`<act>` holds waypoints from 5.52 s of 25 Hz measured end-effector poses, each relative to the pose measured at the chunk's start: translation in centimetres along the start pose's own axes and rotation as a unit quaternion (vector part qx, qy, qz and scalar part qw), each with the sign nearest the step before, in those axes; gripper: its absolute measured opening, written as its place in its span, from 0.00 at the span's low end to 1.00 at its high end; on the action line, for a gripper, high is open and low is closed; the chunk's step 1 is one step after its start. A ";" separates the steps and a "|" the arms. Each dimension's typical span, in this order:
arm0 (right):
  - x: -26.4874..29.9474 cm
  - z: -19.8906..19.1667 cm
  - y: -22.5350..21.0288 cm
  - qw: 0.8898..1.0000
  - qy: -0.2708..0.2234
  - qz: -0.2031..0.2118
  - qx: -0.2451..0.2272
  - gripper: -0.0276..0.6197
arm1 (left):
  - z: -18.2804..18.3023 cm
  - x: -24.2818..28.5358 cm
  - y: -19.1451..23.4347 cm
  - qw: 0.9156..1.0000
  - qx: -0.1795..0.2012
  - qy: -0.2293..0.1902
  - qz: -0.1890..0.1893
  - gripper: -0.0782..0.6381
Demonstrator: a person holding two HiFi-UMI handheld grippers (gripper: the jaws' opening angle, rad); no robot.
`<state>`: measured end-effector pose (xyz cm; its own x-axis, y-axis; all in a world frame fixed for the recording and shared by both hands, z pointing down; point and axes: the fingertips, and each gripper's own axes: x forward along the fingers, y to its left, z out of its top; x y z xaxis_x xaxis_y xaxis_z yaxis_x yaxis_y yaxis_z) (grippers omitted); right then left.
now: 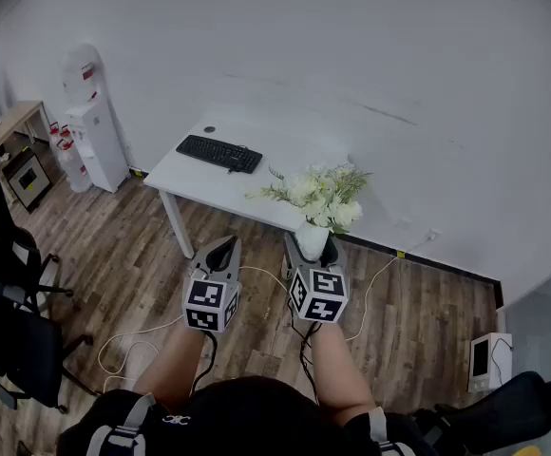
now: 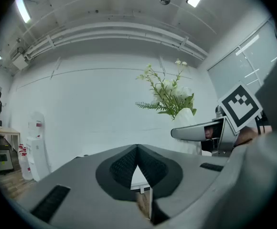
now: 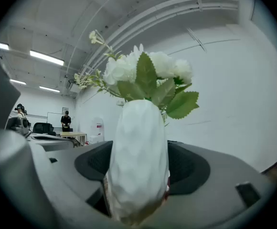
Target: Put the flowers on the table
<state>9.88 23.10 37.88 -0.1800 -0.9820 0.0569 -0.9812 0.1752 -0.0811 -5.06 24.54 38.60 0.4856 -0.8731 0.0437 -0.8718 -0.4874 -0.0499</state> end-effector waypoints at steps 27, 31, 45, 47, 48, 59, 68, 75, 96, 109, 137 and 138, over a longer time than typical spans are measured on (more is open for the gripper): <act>3.5 -2.3 6.1 1.000 -0.014 -0.014 0.003 0.60 | -3.4 -1.2 8.5 1.000 -0.011 0.002 -0.004 0.11; 4.7 -2.1 6.6 1.000 -0.021 -0.016 0.002 0.60 | -3.7 -0.7 10.2 1.000 -0.011 -0.001 -0.002 0.11; 14.5 -1.2 3.5 0.999 -0.040 -0.002 -0.017 0.60 | -4.2 7.7 14.7 1.000 -0.004 -0.018 0.021 0.11; 17.1 -1.2 2.6 0.999 -0.039 0.002 -0.018 0.60 | -4.3 10.2 15.4 1.000 -0.005 -0.014 0.026 0.11; 18.4 -1.2 2.0 0.999 -0.038 0.005 -0.017 0.60 | -4.5 11.5 15.8 1.000 -0.006 -0.012 0.028 0.11; 35.3 -1.7 -5.3 0.999 -0.018 0.027 0.006 0.60 | -5.5 28.3 19.3 0.999 -0.010 0.018 0.037 0.11; 50.6 -1.0 -11.7 0.999 0.000 0.051 0.005 0.60 | -5.6 43.9 22.4 0.998 -0.019 0.044 0.040 0.11; 60.0 -1.2 -15.4 0.998 0.006 0.069 0.009 0.60 | -6.7 52.8 24.9 0.996 -0.041 0.057 0.055 0.11; 84.5 -1.9 -16.6 0.998 -0.012 0.046 -0.043 0.60 | -10.1 67.7 38.6 0.990 -0.085 0.104 0.047 0.11; 99.2 -8.6 -16.5 0.996 -0.024 0.077 -0.036 0.60 | -16.6 74.4 46.1 0.984 -0.092 0.147 0.046 0.11; 109.6 -19.9 -16.0 0.993 0.026 0.112 -0.031 0.66 | -26.3 80.3 49.7 0.967 -0.093 0.234 0.027 0.11; 109.3 -19.8 -16.1 0.993 0.026 0.112 -0.021 0.69 | -26.0 80.3 49.6 0.968 -0.091 0.232 0.027 0.11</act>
<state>4.66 -85.68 65.08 -0.3969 -0.9131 0.0931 -0.9177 0.3933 -0.0552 -11.01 -69.34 65.60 0.3941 -0.7764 0.4919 -0.9128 -0.3932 0.1106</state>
